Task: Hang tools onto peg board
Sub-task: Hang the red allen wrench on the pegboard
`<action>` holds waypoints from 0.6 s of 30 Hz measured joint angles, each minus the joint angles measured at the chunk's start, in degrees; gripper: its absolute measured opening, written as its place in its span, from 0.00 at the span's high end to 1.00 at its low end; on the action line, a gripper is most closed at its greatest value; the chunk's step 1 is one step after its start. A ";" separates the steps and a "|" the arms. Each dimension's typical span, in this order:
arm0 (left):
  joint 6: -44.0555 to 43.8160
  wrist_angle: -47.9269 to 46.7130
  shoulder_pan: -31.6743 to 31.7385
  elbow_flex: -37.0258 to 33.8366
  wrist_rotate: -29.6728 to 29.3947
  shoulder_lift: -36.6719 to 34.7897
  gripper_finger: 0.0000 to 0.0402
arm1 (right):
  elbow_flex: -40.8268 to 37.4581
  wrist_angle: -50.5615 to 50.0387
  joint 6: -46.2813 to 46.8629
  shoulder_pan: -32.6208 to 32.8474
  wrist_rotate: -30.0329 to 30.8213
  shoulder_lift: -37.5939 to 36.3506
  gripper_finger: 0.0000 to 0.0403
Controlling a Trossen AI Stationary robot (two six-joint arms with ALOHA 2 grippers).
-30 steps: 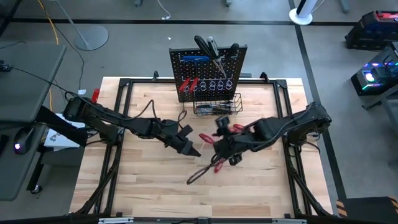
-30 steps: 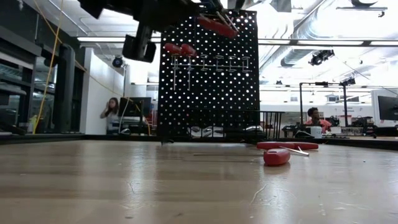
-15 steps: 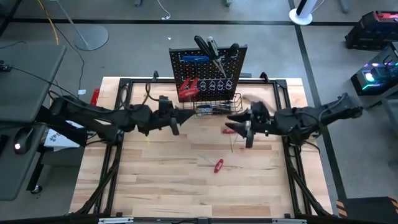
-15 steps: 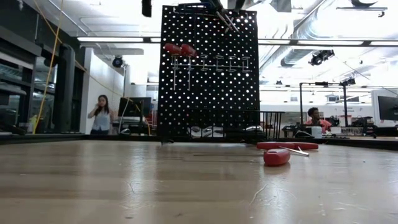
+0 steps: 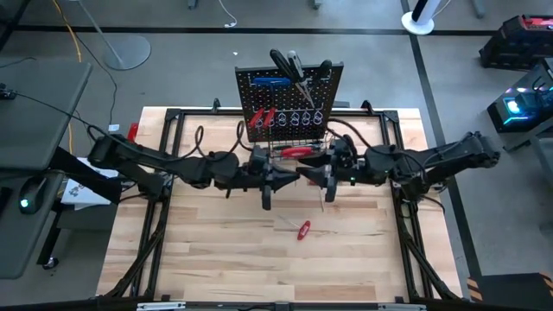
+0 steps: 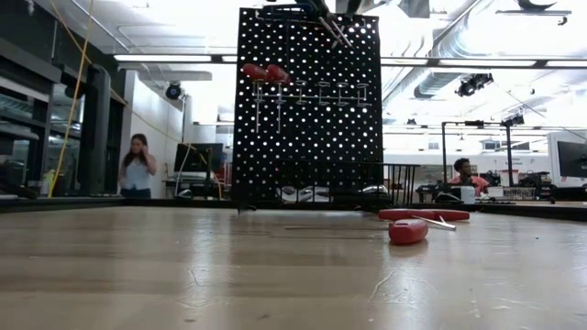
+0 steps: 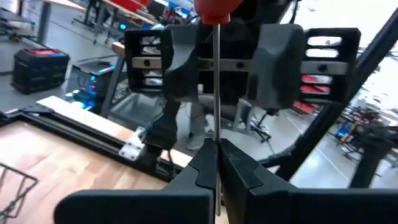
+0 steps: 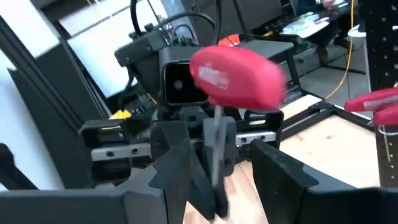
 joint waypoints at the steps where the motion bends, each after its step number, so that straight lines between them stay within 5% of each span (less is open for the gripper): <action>1: 0.23 -0.24 0.00 0.23 -0.64 0.23 1.00 | 0.85 -0.55 -0.68 -0.11 -0.11 0.57 0.61; 8: 0.82 0.18 -0.02 0.95 -6.02 1.06 1.00 | 3.51 -2.94 -2.93 -0.35 -0.35 1.44 0.62; 18: 3.88 -0.01 -0.07 0.93 -6.23 1.06 1.00 | 3.66 -3.05 -2.25 -0.85 0.33 2.81 0.78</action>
